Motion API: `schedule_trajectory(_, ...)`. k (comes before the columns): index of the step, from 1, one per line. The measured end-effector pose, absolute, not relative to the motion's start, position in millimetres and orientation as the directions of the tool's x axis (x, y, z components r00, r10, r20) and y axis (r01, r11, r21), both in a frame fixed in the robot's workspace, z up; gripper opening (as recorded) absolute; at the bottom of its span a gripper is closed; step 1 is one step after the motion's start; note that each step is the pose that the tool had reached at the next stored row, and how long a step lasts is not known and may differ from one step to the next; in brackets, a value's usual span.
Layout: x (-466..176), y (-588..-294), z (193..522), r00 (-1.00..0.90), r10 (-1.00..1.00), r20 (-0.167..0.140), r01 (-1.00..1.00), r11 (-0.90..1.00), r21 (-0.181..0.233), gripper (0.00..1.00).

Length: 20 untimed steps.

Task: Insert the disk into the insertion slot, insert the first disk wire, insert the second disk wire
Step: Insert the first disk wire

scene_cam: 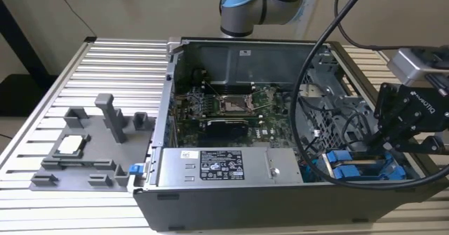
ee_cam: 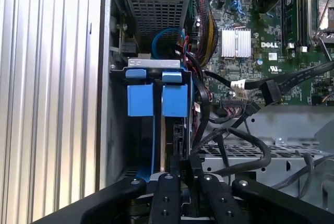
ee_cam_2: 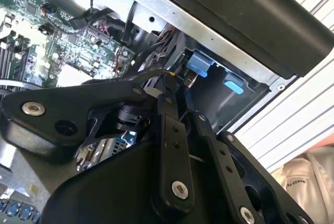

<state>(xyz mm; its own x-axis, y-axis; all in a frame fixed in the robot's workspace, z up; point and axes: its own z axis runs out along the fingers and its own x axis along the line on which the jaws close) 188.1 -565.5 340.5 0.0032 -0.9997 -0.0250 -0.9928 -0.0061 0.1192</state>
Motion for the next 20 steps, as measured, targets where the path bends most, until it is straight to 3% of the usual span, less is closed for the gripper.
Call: schedule_trajectory(20,190.0,-567.9,335.6,-0.033,-0.999,-0.027,-0.992,0.029,0.121,0.19)
